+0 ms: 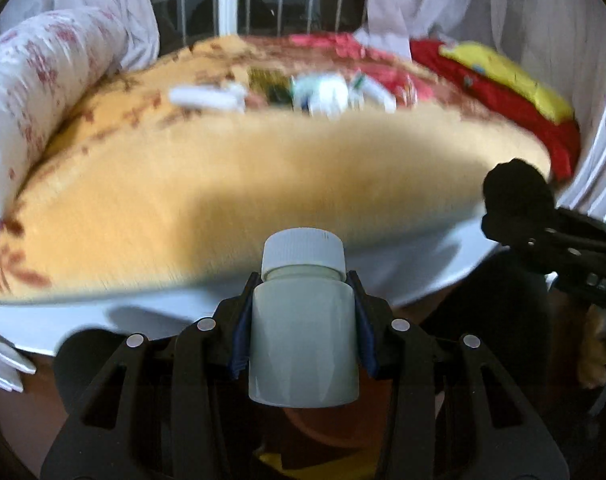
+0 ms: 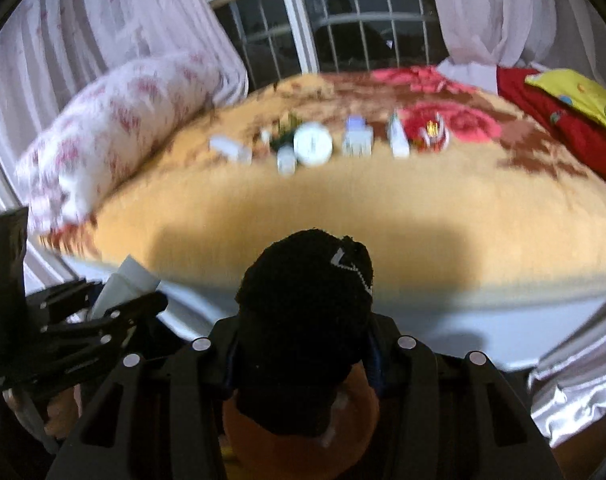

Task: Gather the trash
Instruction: 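Lower both tools over the orange bin and release the sponge and bottle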

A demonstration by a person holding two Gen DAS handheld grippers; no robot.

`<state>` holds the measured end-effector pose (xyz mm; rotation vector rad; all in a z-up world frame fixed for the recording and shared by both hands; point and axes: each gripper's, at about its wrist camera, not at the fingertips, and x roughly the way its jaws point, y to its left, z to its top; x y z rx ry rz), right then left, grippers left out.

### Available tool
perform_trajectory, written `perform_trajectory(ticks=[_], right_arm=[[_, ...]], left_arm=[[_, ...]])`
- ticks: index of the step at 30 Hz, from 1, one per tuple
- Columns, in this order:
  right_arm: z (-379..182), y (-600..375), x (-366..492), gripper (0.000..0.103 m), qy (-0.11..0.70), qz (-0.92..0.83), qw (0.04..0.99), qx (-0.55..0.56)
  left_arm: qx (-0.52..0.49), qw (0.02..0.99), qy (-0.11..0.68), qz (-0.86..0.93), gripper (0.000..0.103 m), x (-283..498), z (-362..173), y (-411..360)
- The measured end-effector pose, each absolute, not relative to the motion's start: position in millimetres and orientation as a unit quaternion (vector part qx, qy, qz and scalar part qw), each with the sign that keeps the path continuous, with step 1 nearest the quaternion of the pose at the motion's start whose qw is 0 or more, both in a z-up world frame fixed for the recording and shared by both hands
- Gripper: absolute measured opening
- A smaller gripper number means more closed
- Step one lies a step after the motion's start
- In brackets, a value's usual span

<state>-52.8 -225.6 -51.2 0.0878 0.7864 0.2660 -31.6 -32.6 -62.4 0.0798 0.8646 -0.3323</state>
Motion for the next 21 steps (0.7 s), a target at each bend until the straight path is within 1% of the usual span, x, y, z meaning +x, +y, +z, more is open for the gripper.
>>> perform_trajectory(ticks=[6, 10, 15, 18, 19, 21], right_arm=[[-107.6, -219.0, -60.6, 0.046, 0.450, 0.121, 0.884, 0.032], [-136.5, -218.4, -54.4, 0.046, 0.487, 0.121, 0.864, 0.041], [-158.7, -214.0, -44.1, 0.047, 0.520, 0.129, 0.844, 0.039], [-167.7, -211.1, -39.6, 0.050, 0.533, 0.130, 0.835, 0.035], [-170.4, -210.8, -38.4, 0.052, 0.538, 0.128, 0.833, 0.033], [-171.9, -210.5, -37.6, 0.056, 0.538, 0.120, 0.834, 0.031]], left_arm=[[0.059, 0.861, 0.480, -0.159, 0.041, -28.9, -119.6, -41.8], [0.052, 0.839, 0.516, -0.166, 0.041, -22.7, -143.3, -41.2], [0.049, 0.827, 0.536, -0.163, 0.041, -16.5, -155.4, -38.3], [0.052, 0.821, 0.546, -0.159, 0.041, -14.7, -160.0, -37.8], [0.054, 0.818, 0.551, -0.157, 0.042, -14.0, -162.0, -37.4], [0.054, 0.817, 0.553, -0.155, 0.048, -15.3, -163.4, -36.2]])
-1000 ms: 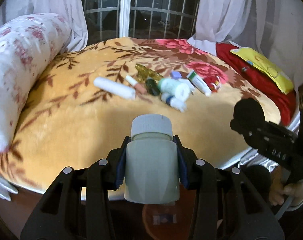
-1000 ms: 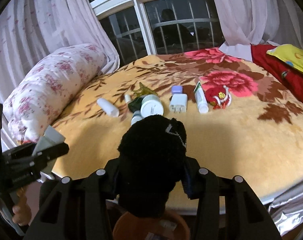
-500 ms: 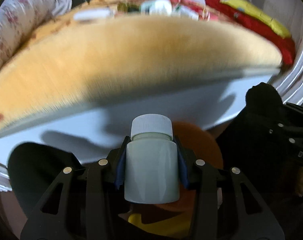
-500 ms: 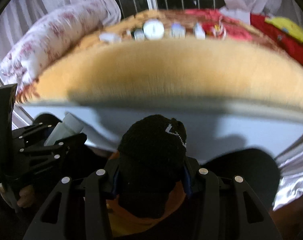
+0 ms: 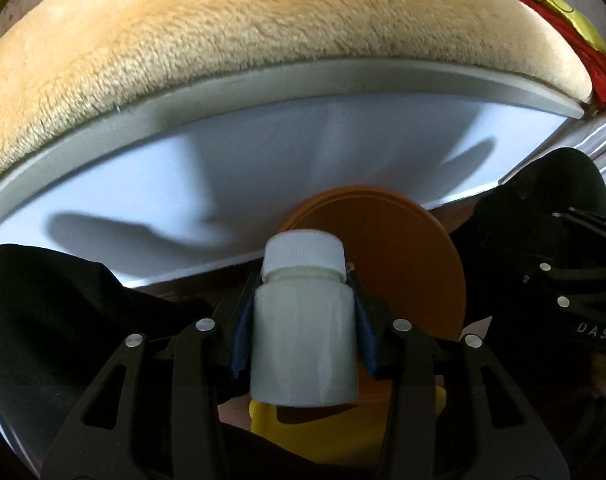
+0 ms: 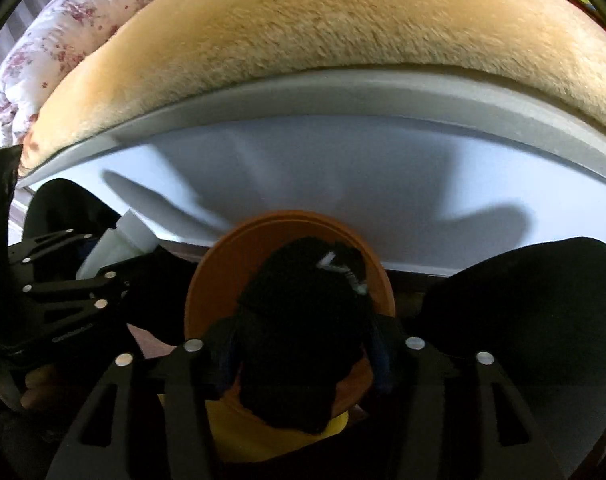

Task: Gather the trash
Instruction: 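Lower both tools over the orange bin and release the sponge and bottle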

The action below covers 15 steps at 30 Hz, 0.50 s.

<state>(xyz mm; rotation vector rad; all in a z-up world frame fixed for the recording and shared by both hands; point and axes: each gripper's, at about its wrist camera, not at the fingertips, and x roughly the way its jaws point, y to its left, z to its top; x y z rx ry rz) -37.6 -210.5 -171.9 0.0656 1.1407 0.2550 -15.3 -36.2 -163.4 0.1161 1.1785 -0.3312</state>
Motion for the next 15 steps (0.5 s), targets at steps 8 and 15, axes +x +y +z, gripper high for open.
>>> perform_trajectory(ticks=[8, 15], right_arm=[[-141.9, -220.4, -48.5, 0.061, 0.495, 0.113, 0.861, 0.037], [-65.1, -223.5, -32.4, 0.061, 0.416, 0.149, 0.896, 0.047]], left_arm=[[0.049, 0.844, 0.512, -0.155, 0.067, -22.9, -140.6, -35.3], [0.031, 0.862, 0.483, -0.155, 0.070, -27.1, -121.7, -23.7]])
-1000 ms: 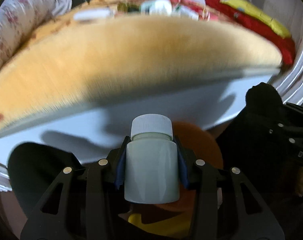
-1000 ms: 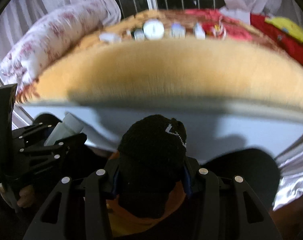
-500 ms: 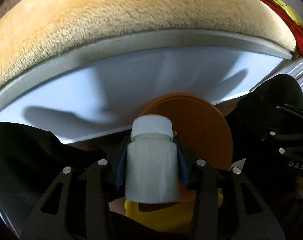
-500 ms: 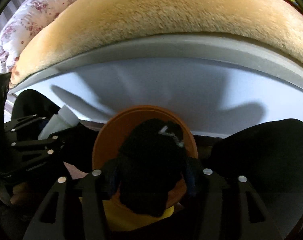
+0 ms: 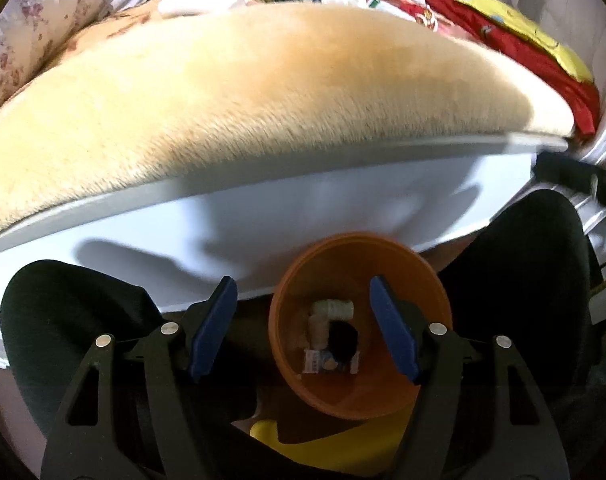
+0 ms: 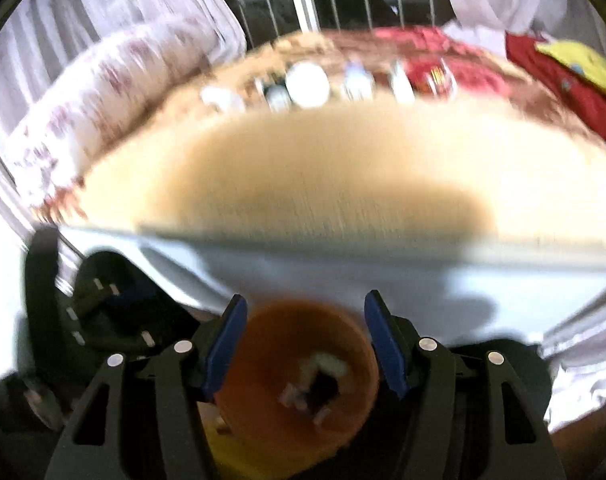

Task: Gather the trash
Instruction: 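Grasp the small blue-labelled dropper bottle with the right tool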

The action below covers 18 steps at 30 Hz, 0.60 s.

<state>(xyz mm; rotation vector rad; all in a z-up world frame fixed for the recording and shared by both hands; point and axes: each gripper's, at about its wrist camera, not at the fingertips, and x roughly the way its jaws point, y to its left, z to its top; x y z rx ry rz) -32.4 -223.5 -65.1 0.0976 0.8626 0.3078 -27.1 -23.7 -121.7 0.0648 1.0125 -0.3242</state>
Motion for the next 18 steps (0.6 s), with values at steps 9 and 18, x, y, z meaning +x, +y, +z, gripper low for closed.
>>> perform_trajectory(ticks=[9, 18], right_arm=[[-17.7, -192.7, 83.1, 0.054, 0.398, 0.186, 0.897, 0.042], [-49.1, -174.2, 174.5, 0.039, 0.494, 0.186, 0.846, 0.072]], left_arm=[[0.023, 0.867, 0.475, -0.151, 0.071, -27.1, -126.7, -15.4], [0.029, 0.871, 0.465, -0.154, 0.071, -26.8, -127.0, -18.9]])
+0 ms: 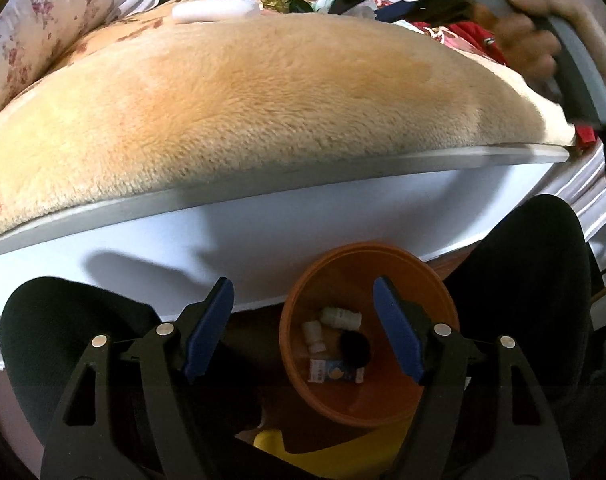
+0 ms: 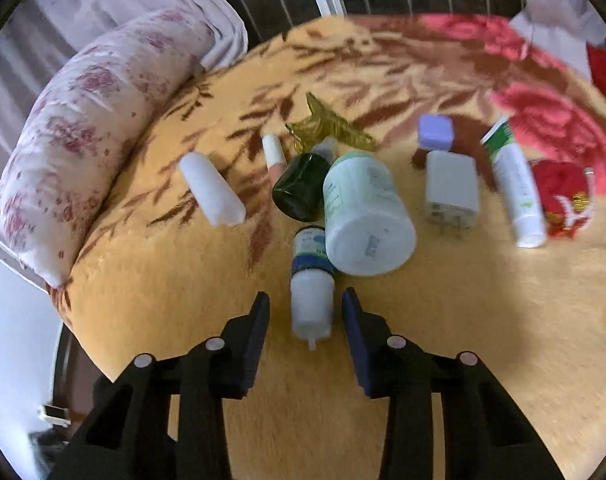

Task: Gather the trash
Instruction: 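Grasp the small blue-labelled dropper bottle with the right tool, then grasp the white foam tube with the left tool while the right tool holds the dropper bottle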

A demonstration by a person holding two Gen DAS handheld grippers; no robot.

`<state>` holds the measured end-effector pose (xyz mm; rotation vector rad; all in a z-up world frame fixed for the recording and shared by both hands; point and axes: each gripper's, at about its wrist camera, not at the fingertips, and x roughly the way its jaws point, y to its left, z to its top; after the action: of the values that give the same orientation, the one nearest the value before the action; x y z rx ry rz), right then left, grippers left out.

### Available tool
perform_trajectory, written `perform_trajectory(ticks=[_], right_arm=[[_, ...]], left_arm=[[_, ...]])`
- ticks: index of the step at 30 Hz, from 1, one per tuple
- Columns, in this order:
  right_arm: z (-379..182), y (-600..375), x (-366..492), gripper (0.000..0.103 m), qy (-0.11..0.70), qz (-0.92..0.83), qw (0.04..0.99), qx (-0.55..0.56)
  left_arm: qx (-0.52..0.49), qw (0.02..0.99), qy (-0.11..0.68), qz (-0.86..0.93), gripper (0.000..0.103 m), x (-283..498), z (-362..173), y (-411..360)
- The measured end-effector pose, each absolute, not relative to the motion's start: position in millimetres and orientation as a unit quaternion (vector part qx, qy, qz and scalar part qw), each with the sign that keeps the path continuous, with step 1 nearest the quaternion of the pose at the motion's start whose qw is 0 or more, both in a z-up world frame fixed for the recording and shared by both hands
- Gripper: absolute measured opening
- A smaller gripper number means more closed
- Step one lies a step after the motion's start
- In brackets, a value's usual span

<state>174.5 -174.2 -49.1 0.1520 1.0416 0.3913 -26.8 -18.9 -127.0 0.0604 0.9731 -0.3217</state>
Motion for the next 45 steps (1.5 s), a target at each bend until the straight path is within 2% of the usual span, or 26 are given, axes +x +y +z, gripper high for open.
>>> perform_trajectory(ticks=[6, 10, 11, 17, 21, 26, 33, 37, 45], right_arm=[[-56.8, -160.0, 203.4, 0.038, 0.543, 0.184, 0.818, 0.055], [-61.5, -161.8, 211.7, 0.029, 0.559, 0.185, 0.806, 0.060], [-61.7, -163.1, 212.4, 0.023, 0.560, 0.185, 0.805, 0.062], [-52.0, -178.1, 189.0, 0.023, 0.530, 0.185, 0.822, 0.094], [-41.9, -200.8, 154.7, 0.023, 0.484, 0.184, 0.848, 0.109], [-28.1, -234.5, 106.9, 0.023, 0.418, 0.174, 0.884, 0.116], [-31.5, -261.2, 73.1, 0.023, 0.393, 0.173, 0.892, 0.142], [-36.5, -261.7, 64.9, 0.023, 0.393, 0.174, 0.894, 0.127], [-49.8, -270.8, 61.8, 0.023, 0.401, 0.188, 0.885, 0.141]], left_arm=[[0.023, 0.868, 0.470, -0.163, 0.071, -22.6, -131.4, -16.9], [0.012, 0.866, 0.474, -0.162, 0.071, -20.5, -132.6, -12.4], [0.011, 0.865, 0.474, -0.162, 0.071, -20.3, -132.4, -12.4], [0.019, 0.873, 0.463, -0.155, 0.071, -21.6, -117.7, -9.7], [-0.015, 0.877, 0.456, -0.148, 0.071, -9.1, -92.5, 6.7], [-0.058, 0.893, 0.435, -0.099, 0.071, 42.5, -42.5, 23.6], [-0.127, 0.883, 0.452, -0.017, 0.071, 160.1, -5.5, 15.3], [-0.164, 0.852, 0.496, 0.036, 0.071, 211.4, -11.6, 4.7], [-0.190, 0.815, 0.531, 0.135, 0.071, 264.0, -36.3, 4.1]])
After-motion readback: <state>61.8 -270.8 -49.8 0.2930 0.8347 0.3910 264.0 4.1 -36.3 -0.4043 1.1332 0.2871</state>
